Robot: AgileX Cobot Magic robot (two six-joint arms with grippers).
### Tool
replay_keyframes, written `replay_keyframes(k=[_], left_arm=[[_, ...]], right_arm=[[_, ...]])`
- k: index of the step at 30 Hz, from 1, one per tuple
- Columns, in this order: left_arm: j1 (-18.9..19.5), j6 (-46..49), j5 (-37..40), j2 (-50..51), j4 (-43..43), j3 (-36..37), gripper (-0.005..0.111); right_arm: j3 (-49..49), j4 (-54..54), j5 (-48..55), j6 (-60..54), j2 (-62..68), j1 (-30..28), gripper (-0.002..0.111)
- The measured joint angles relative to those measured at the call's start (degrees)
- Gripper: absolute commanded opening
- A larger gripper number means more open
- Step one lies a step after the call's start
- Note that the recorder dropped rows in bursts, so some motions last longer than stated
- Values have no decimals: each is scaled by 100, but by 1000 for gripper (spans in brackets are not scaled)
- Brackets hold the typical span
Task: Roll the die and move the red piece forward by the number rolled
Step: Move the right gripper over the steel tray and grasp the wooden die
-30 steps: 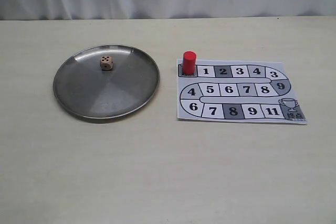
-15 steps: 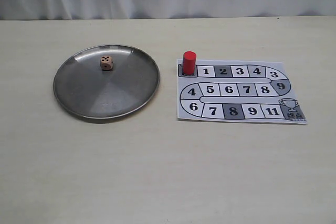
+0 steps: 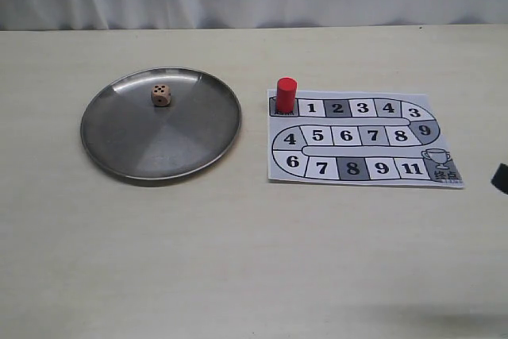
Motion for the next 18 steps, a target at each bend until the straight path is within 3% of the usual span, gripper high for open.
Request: replay_keyframes(k=[4, 9, 18], left_arm=[[0, 0, 0, 0, 0, 0, 0], [0, 0, 0, 0, 0, 0, 0], [0, 0, 0, 0, 0, 0, 0]], right_arm=[[-358, 0, 111, 0, 1111, 289, 5], [-965, 0, 134, 0, 2206, 1368, 8], [-2810, -24, 354, -20, 3882, 2906, 47]])
